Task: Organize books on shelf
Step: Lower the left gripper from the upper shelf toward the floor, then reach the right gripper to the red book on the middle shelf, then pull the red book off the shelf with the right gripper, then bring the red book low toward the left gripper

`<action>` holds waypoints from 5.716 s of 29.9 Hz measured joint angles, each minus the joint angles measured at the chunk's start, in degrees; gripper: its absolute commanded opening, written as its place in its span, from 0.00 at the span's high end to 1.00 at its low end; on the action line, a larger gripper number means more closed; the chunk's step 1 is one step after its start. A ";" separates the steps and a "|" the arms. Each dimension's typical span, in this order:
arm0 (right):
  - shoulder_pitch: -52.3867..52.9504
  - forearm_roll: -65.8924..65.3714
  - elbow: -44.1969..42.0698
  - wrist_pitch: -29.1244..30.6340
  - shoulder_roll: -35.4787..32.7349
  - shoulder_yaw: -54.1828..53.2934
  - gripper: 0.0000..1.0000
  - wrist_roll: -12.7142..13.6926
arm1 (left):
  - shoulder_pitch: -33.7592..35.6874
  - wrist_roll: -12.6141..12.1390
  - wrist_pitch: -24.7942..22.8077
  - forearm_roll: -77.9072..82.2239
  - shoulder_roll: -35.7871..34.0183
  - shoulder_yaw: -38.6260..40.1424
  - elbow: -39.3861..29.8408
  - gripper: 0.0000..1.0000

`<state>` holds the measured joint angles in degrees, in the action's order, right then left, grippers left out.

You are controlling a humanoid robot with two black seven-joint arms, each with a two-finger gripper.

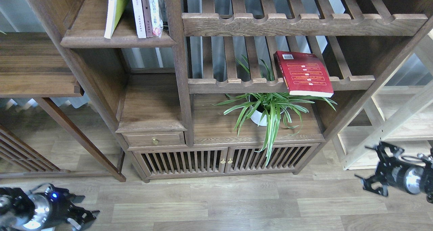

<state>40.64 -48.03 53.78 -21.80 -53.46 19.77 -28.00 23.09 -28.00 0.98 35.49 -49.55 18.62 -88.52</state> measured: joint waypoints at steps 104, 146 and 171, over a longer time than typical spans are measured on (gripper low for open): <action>-0.16 0.38 8.71 -6.19 -12.88 -10.76 1.00 0.03 | 1.33 2.10 1.84 -4.07 7.33 6.64 16.20 0.16; -1.90 -16.20 -25.87 25.63 17.71 -0.33 0.99 0.01 | 21.76 9.38 -12.46 2.02 45.69 -9.12 42.52 0.08; 3.07 -15.23 -24.75 35.38 35.63 1.26 0.99 0.00 | 25.17 18.42 -13.67 2.22 49.56 -19.10 47.04 0.09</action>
<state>43.71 -63.26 29.03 13.57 -17.83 21.03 -28.00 48.26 -9.58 -12.69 37.72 0.01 -0.48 -41.49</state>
